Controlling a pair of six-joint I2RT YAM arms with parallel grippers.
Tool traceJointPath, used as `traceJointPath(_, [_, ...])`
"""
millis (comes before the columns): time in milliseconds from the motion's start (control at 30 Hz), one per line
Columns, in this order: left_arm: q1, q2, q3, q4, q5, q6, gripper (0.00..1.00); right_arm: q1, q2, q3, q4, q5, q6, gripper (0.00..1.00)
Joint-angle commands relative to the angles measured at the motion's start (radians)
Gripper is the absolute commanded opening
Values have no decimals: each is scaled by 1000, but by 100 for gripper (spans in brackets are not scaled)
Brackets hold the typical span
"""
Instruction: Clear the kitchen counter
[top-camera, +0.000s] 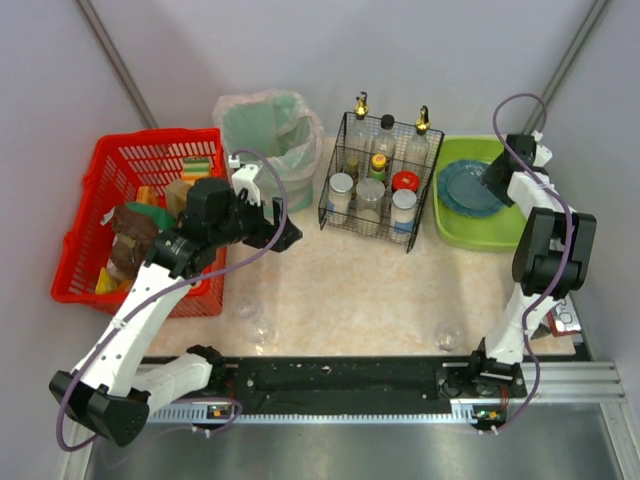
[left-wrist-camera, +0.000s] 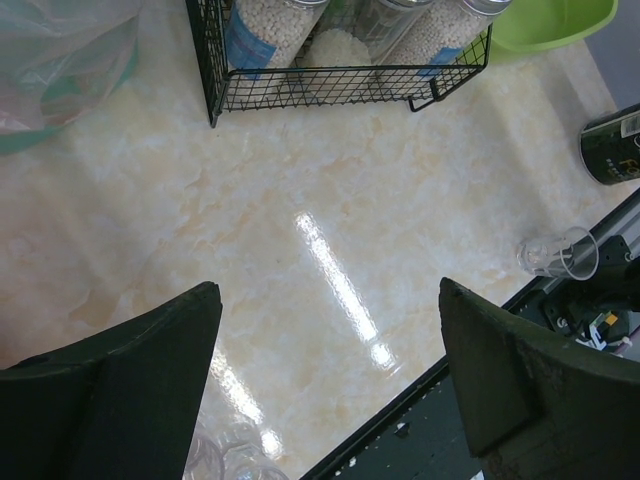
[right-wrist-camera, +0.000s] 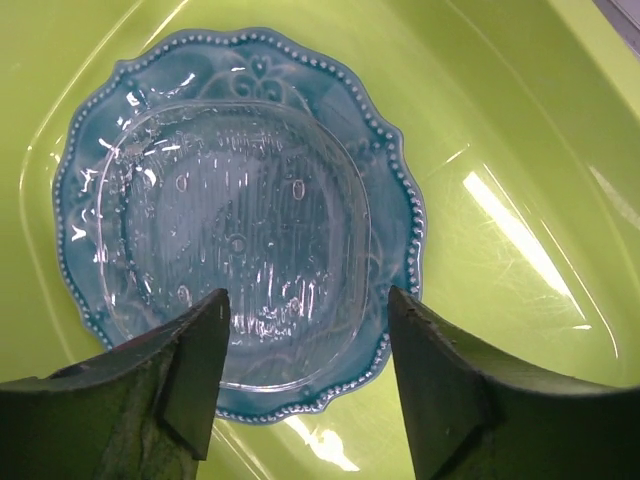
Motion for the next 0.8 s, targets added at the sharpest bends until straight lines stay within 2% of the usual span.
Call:
traceJointPath(0, [-1, 4, 9, 30, 0, 25, 93, -10, -2, 21, 19, -5, 20, 66])
traceJointPath(167, [-1, 12, 7, 22, 15, 18, 98, -10, -97, 14, -37, 15, 40, 73])
traceJointPath(300, [-1, 12, -2, 27, 73, 6, 98, -8, -229, -6, -106, -26, 8, 76])
traceJointPath(500, [-10, 13, -37, 84, 176, -28, 98, -8, -526, -187, -142, -295, -45, 75])
traceJointPath(667, [-24, 21, -39, 42, 101, -32, 94, -7, -812, -351, -174, -509, -58, 75])
traceJointPath(767, [-30, 23, -44, 15, 86, -26, 93, -7, -958, -410, -194, -577, -35, 75])
